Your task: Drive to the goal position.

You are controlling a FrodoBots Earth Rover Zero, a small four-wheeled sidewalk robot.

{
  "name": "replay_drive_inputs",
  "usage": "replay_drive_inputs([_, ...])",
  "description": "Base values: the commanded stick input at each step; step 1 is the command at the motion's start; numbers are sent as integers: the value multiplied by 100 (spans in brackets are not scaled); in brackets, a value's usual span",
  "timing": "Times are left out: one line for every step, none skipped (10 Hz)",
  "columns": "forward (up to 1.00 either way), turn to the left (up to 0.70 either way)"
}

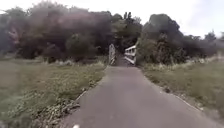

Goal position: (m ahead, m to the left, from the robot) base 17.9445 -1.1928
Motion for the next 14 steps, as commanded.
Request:
replay_drive_inputs([85, -34])
replay_drive_inputs([85, -34])
replay_drive_inputs([85, -17])
replay_drive_inputs([85, 0])
replay_drive_inputs([85, 0])
replay_drive_inputs([85, 0])
replay_drive_inputs([85, 0])
replay_drive_inputs([85, 0])
replay_drive_inputs([85, 0])
replay_drive_inputs([85, 0])
replay_drive_inputs([85, 0])
replay_drive_inputs([85, 0])
replay_drive_inputs([85, 0])
replay_drive_inputs([85, 0])
